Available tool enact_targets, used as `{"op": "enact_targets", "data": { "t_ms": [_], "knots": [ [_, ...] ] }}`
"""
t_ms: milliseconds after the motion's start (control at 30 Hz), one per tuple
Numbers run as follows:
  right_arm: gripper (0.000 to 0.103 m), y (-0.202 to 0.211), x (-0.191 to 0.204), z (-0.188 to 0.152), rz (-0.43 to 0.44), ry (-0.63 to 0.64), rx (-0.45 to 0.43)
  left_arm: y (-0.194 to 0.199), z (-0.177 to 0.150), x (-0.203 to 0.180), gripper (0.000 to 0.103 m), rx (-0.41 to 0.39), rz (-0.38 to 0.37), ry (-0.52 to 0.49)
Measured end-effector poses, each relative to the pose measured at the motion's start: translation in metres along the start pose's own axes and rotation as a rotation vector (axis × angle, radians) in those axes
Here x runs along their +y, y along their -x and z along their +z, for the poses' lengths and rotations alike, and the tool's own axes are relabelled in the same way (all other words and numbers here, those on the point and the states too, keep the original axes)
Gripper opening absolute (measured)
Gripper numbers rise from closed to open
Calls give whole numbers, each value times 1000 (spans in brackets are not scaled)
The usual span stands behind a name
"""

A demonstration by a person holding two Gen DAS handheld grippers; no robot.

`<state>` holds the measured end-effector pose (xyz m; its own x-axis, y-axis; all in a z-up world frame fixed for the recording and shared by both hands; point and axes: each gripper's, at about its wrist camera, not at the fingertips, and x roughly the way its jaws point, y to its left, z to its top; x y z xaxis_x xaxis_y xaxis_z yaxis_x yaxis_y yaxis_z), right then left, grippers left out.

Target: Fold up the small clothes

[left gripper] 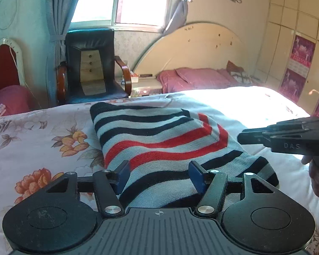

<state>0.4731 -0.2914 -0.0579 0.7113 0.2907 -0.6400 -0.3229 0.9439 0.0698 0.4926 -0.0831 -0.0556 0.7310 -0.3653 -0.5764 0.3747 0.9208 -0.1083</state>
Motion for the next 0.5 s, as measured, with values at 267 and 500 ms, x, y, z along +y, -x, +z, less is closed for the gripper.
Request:
{"op": "enact_targets", "data": {
  "t_ms": [267,500],
  "knots": [
    [12,39,26,-34,40,157,65,10,-41,1,61,71,31,63],
    [12,30,20,-70,-43,129,159,1,-72,2,61,119,44,125]
  ]
}}
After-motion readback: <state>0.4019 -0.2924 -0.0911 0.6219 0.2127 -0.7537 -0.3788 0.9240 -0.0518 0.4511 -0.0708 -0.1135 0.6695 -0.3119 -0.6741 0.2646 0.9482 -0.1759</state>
